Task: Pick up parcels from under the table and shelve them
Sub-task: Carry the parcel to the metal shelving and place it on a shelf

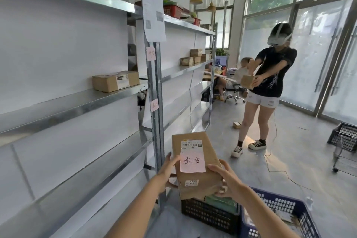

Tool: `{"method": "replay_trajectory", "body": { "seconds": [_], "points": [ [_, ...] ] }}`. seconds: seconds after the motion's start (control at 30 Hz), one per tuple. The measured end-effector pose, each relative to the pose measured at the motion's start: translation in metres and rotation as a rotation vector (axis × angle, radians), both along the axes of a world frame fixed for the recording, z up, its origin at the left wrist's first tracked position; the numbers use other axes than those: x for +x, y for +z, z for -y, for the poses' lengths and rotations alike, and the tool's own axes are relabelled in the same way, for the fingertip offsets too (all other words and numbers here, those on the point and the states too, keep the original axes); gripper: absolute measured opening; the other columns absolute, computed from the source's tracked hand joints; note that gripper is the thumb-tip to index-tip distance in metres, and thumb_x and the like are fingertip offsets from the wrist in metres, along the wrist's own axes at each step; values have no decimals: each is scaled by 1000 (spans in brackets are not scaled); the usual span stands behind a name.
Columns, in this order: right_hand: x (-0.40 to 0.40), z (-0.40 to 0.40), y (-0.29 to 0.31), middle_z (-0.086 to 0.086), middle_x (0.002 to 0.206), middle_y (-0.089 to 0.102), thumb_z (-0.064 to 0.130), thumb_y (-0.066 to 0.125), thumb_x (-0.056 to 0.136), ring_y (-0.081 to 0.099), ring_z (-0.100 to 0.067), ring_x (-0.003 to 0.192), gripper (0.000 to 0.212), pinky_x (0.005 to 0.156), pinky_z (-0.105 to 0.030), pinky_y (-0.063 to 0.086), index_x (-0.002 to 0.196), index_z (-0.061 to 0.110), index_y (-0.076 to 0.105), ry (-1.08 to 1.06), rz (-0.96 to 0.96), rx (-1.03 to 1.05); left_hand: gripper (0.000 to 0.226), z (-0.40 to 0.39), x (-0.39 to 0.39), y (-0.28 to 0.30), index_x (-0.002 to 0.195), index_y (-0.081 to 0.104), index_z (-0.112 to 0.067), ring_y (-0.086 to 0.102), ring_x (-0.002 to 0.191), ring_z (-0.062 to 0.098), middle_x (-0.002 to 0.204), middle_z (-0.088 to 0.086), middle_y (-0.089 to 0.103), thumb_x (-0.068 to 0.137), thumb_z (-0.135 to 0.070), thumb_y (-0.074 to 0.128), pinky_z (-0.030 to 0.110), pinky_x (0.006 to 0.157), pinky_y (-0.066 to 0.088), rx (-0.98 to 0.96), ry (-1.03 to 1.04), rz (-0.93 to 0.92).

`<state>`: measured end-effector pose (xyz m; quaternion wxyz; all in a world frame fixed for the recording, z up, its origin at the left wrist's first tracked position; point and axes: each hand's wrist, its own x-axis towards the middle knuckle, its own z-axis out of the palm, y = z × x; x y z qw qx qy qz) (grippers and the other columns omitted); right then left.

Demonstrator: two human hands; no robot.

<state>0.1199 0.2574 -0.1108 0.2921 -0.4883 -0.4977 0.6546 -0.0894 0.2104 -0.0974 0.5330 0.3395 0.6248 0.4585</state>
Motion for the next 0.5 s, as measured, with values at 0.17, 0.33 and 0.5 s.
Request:
{"method": "replay_trajectory", "body": {
  "seconds": [0.17, 0.33, 0.5],
  "points": [
    [-40, -79, -9, -7, 118, 53, 37, 72, 76, 52, -32, 110, 53, 85, -49, 50, 122, 38, 45, 167, 30, -44, 61, -46, -44, -5, 134, 32, -34, 51, 113, 31, 129, 8, 53, 83, -63, 48, 48, 72, 55, 11, 132, 39],
    [-91, -150, -13, -9, 121, 55, 45, 82, 56, 52, -33, 111, 70, 70, -41, 49, 119, 38, 53, 403, 58, -72, 60, -82, -100, -20, 131, 37, -26, 49, 119, 33, 130, 6, 51, 85, -63, 47, 51, 80, 56, -22, 336, 34],
    [-147, -227, -13, -9, 124, 54, 46, 75, 67, 51, -32, 116, 55, 85, -45, 50, 118, 37, 56, 560, 100, -46, 64, -116, -146, -33, 127, 48, -16, 58, 105, 33, 117, 12, 56, 82, -62, 53, 42, 69, 58, -66, 515, 97]
  ]
}}
